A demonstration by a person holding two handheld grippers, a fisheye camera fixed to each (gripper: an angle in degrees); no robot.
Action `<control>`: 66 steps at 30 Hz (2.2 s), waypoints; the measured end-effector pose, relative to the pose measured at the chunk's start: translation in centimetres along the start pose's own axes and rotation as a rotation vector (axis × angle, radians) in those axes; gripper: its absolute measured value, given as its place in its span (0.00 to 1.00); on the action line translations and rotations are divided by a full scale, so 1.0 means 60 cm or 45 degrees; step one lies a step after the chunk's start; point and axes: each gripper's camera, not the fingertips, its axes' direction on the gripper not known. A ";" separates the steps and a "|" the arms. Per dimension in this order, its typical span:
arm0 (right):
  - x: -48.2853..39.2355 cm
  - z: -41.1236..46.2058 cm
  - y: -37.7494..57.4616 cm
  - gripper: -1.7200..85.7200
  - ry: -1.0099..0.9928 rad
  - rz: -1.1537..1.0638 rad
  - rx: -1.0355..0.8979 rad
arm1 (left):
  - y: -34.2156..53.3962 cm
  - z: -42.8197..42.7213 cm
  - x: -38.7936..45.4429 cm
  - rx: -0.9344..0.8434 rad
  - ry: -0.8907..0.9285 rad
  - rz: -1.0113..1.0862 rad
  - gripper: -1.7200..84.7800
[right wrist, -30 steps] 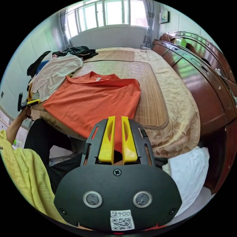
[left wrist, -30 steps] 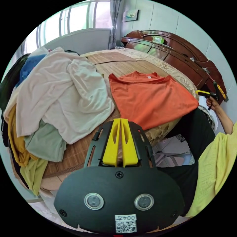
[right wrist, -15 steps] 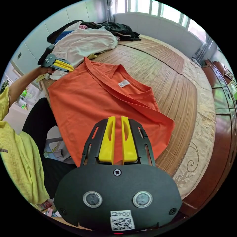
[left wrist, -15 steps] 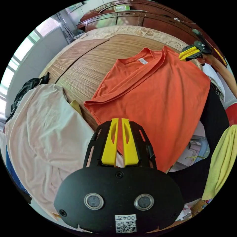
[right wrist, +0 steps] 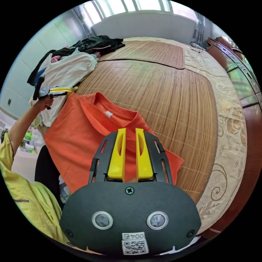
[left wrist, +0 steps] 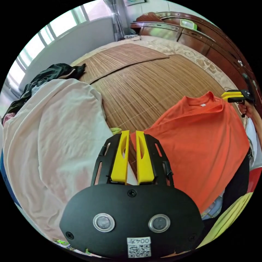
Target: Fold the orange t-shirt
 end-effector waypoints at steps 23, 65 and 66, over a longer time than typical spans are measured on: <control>0.339 0.039 0.295 0.16 -0.431 0.785 0.334 | 0.064 0.056 -0.085 0.070 0.277 0.003 0.13; 0.182 0.104 0.290 0.06 -0.090 0.454 0.263 | -0.024 0.119 -0.066 0.158 0.086 -0.078 0.03; 0.146 0.114 0.283 0.05 -0.040 0.371 0.210 | -0.024 0.119 -0.065 0.157 0.083 -0.076 0.03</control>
